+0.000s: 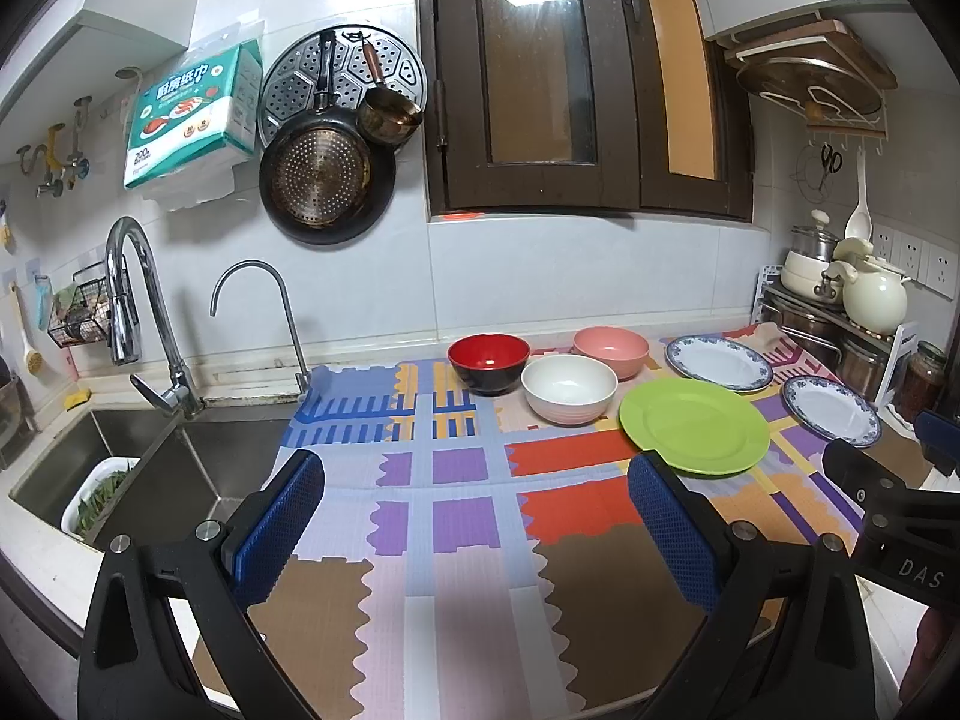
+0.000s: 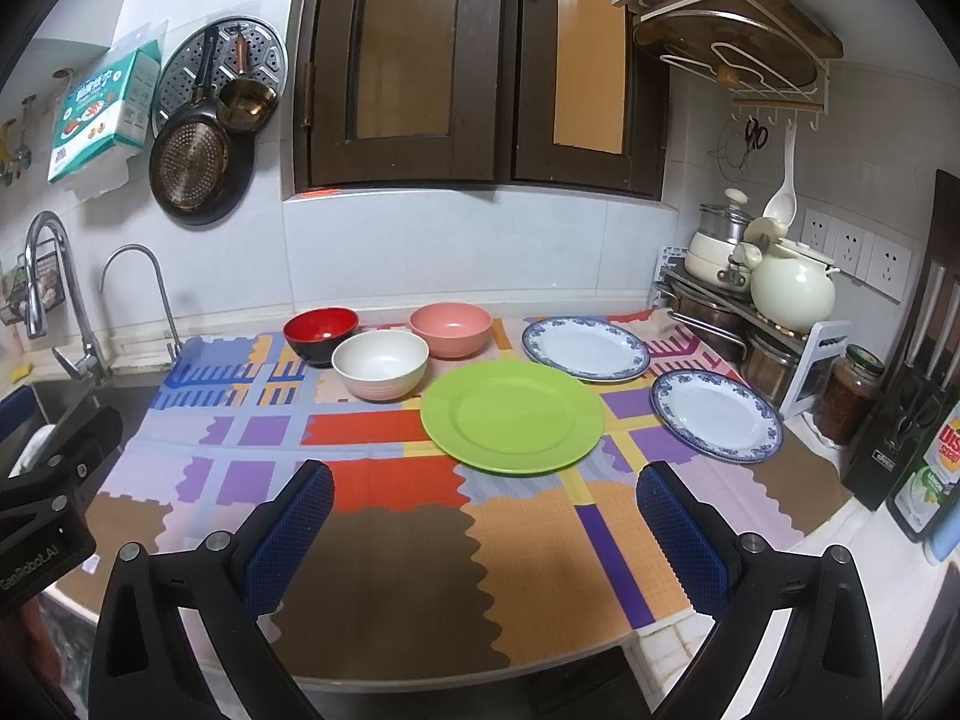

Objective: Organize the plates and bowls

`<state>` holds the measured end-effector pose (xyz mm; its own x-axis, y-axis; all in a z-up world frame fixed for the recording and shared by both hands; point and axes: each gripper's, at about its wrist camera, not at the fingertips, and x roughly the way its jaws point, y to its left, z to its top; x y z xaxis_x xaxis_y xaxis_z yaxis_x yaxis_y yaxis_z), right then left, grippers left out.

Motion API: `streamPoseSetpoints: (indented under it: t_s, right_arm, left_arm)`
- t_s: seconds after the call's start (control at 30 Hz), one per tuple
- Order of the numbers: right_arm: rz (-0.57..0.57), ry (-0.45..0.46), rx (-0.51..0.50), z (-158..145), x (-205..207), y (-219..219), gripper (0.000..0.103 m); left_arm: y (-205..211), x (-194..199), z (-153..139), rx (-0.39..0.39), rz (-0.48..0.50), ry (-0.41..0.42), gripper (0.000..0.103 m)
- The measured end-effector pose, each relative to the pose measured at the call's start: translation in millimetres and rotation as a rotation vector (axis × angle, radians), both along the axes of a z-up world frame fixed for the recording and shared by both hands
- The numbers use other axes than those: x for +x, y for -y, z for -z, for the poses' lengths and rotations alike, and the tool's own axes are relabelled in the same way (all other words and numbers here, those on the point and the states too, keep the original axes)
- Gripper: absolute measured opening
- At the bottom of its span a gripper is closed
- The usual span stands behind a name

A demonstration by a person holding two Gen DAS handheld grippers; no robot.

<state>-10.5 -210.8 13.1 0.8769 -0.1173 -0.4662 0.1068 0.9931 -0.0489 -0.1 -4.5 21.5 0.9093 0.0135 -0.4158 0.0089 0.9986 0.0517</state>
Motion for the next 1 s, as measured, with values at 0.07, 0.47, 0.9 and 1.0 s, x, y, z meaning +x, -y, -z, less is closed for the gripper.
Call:
streamPoseSetpoints:
  t_s: [0.07, 0.47, 0.9, 1.0]
  right_arm:
    - [0.001, -0.003, -0.002, -0.6, 1.6, -0.3, 0.102]
    - [0.03, -0.029, 0.041, 9.6, 10.6, 1.7, 0.102]
    - [0.071, -0.06, 0.046, 23.6, 55.8, 40.2, 0.102]
    - [0.058, -0.068, 0.059, 25.8, 76.3, 55.7, 0.102]
  left_arm:
    - [-0.8, 2.7, 0.3, -0.001, 0.003, -0.001, 0.103]
    - [-0.9, 16.6, 16.7, 0.001, 0.067, -0.041, 0.103]
    - [46.7, 73.3, 25.1, -0.013, 0.119, -0.061, 0.099]
    - [64.2, 92.5, 27.0, -0.011, 0.111, -0.06, 0.098]
